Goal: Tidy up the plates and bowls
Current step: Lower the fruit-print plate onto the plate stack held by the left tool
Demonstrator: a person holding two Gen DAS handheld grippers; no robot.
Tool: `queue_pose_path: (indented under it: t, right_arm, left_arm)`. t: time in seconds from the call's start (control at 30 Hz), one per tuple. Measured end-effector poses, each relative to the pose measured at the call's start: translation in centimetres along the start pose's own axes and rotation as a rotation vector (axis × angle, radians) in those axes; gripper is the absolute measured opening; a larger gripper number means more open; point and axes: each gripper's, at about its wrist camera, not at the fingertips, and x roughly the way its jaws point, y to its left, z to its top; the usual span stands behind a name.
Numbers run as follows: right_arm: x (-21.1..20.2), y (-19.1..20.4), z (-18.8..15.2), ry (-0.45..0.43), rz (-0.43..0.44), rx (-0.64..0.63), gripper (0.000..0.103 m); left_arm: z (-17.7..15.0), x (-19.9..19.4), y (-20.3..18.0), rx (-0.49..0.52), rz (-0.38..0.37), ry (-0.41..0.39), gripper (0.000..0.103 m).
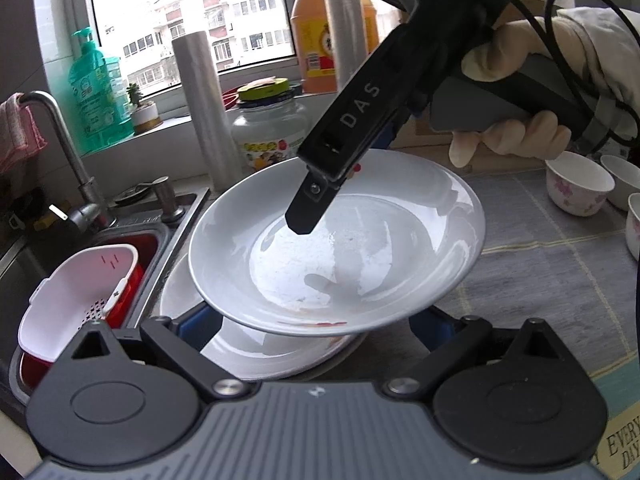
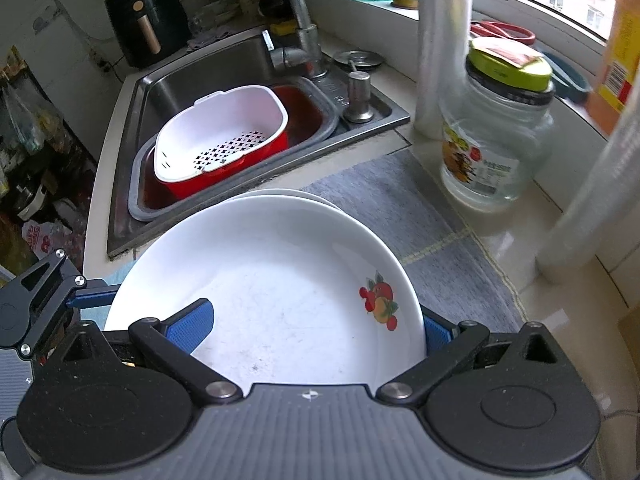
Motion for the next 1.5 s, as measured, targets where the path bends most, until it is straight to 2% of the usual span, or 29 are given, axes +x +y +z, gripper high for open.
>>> queue_pose_path:
  t: [0.4,0.7,0.97,1.5]
  right_arm:
    - [2.5,0.2,1.6,0.02,0.005,-0.005,0.103]
    - [3.7,0.2,1.9,0.039,-0.026,-0.021,0.103]
    - [4.2,0.3,2.2,0.048,-0.049,-0.04,0.103]
    - [5.2,0.3,2.3,0.085,-0.06,-0.044,0.103]
  left_arm:
    - [-0.5,1.1,2.0,-0.024,0.002,0.024,0.099]
    - [-0.6,2.0,2.8,-0.033,-0.015,0.042,0.099]
    - [-0.4,2.4,3.7,-0.08,-0.052,0.062,0.099]
    - [0.3,3.3,5.1,-0.151,-0.144,0.165,0.099]
